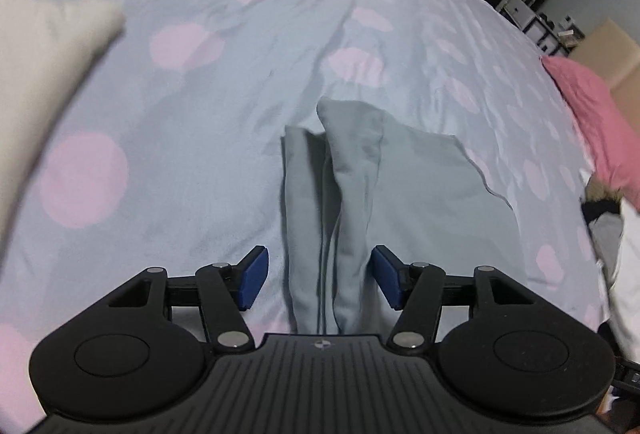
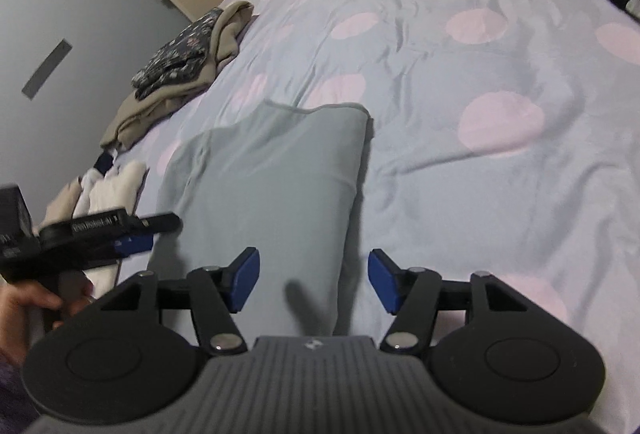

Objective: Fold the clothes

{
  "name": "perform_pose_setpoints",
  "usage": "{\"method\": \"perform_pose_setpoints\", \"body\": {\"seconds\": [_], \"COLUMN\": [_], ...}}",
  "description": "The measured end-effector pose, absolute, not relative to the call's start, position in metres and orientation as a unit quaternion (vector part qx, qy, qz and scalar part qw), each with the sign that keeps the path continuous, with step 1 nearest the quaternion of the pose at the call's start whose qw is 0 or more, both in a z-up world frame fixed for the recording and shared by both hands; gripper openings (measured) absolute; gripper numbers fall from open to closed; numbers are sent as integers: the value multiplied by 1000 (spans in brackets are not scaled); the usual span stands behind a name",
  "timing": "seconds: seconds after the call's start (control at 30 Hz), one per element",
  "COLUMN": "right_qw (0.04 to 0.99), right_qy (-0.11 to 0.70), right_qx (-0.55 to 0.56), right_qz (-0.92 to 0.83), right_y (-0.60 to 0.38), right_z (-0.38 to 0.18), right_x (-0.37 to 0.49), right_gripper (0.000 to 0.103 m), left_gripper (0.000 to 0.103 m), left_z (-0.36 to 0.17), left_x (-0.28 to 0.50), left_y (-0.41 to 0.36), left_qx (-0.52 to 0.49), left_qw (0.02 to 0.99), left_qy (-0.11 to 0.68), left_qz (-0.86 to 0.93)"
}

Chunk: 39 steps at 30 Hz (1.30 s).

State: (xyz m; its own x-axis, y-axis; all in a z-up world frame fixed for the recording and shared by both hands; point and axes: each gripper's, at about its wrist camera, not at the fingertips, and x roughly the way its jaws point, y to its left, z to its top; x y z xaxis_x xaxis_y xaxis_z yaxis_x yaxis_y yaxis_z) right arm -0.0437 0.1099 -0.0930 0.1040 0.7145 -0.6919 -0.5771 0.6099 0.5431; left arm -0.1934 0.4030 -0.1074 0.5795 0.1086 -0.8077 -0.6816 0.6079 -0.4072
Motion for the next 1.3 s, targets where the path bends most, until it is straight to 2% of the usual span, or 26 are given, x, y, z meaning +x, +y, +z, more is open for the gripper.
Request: {"method": "perform_pose_setpoints", "body": {"seconds": [0.23, 0.43, 0.47, 0.5, 0.53, 0.57, 0.67, 0.93, 1.3], "right_qw": [726, 718, 718, 718, 714, 712, 719, 746, 751], "right_qy": [526, 526, 524, 522, 522, 524, 513, 436, 324], "right_qx": [117, 165, 170, 175, 178, 178, 172, 129, 81], "right_qz": [427, 424, 425, 427, 431, 432, 436, 486, 570], "right_y": [128, 138, 141, 143, 145, 147, 149, 155, 183], "right_z": [-121, -136, -137, -138, -140, -142, -141, -95, 3], "right_x": [-10, 13, 15, 17, 19, 19, 15, -10, -87], "right_gripper": [63, 62, 60, 43, 33, 31, 23, 19, 18], "left_gripper": [58, 56, 52, 48, 40, 31, 14, 10, 10], "left_z": [-121, -123, -123, -124, -123, -122, -118, -83, 5], "left_x": [-187, -181, -180, -180, -179, -179, -178, -195, -288], "left_y": [418, 421, 422, 423, 422, 422, 419, 400, 410], "left_qx": [-376, -368, -368, -370, -368, -365, -350, -299, -250], "left_qw": [826, 844, 846, 848, 851, 854, 864, 893, 915], "left_qy": [359, 332, 326, 320, 315, 311, 302, 255, 156], "left_qz": [216, 205, 205, 204, 203, 201, 197, 219, 276]}}
